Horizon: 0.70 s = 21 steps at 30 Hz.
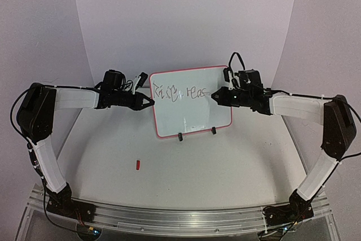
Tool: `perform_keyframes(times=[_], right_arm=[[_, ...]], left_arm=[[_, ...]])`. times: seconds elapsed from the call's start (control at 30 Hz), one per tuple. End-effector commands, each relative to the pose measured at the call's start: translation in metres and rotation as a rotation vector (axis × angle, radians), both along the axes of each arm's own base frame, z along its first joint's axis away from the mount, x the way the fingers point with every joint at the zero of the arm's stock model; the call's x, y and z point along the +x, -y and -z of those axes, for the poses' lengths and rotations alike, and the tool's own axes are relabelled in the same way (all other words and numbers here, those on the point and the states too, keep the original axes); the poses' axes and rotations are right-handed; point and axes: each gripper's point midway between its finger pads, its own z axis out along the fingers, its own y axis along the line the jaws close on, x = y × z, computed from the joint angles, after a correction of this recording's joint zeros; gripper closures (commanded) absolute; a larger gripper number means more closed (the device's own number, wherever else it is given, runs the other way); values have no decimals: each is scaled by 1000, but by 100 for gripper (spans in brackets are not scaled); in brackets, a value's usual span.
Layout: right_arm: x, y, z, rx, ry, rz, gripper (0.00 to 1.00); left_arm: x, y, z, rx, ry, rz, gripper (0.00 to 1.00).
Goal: Write a sentence on the whiteboard
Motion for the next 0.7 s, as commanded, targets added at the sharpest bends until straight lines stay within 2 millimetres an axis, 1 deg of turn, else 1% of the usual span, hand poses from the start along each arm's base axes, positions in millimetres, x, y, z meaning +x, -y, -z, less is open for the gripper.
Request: perform_keyframes(times=[0.0,0.1,0.23,0.33,0.43,0.5,0.57,0.67], right_arm=[[-1,10,-10,-22,28,37,100],[0,12,-13,-21,35,47,100],[-1,15,-24,-17,59,59,100],[-5,16,-37,-3,83,53,100],[-12,12,-54,27,111,14,100],[-13,11,-61,39,124,12,100],[-12,13,-65,39,136,24,100],[-3,15,-71,27,155,51,100]], left_arm=[[2,-6,-8,45,45,-22,100],[1,-6,-8,45,45,-22,100],[1,-7,-8,46,46,-23,100],[0,-7,-8,46,46,-23,100],[0,-7,-8,46,46,-23,100],[0,-7,-9,46,47,-23,100],[-1,-7,-9,46,48,-22,100],[-1,-7,-8,46,45,-23,100]])
